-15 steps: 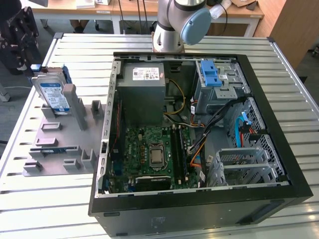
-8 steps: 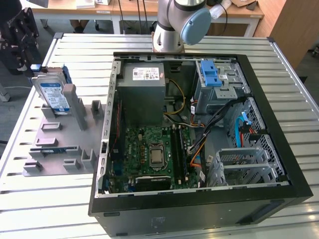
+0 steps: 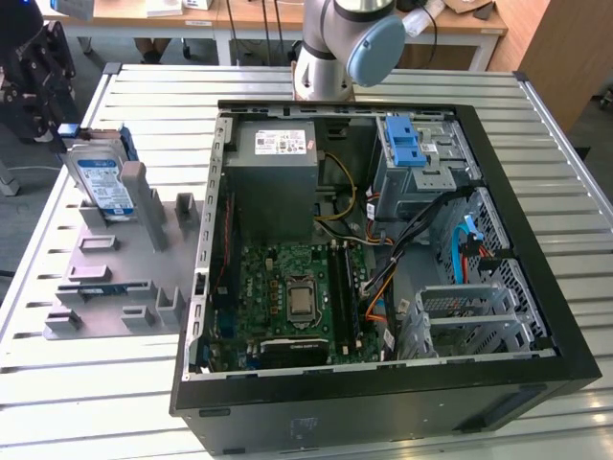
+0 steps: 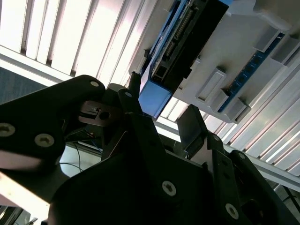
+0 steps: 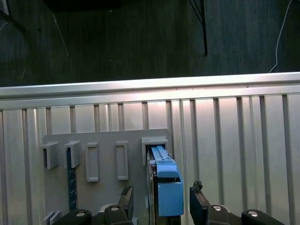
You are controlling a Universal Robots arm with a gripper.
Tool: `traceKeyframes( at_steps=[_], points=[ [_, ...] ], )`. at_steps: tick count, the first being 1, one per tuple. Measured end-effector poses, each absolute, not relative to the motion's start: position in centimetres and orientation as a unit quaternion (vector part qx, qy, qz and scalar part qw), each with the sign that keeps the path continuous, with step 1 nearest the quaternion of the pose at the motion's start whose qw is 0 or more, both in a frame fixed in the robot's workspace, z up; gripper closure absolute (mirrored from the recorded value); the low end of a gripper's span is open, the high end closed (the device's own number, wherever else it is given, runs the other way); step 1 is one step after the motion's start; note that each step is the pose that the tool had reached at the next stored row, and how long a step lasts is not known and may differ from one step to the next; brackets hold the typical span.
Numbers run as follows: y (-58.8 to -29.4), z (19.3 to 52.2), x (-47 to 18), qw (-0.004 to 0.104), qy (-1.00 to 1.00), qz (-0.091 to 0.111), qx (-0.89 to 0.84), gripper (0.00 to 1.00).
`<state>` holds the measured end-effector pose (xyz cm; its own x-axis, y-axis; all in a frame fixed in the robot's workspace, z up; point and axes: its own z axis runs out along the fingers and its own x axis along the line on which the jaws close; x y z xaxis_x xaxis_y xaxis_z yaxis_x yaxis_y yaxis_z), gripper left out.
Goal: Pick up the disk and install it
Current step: 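Pick up the disk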
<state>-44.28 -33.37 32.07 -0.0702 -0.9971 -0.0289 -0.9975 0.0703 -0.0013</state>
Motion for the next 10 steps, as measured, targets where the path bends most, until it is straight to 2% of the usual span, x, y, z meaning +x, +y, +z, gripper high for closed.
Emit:
traceKeyframes(
  at_steps=[10],
  points=[
    [-32.9,30.9,-44.4,0.010,0.731,0.009,-0.682,0.41]
  ],
)
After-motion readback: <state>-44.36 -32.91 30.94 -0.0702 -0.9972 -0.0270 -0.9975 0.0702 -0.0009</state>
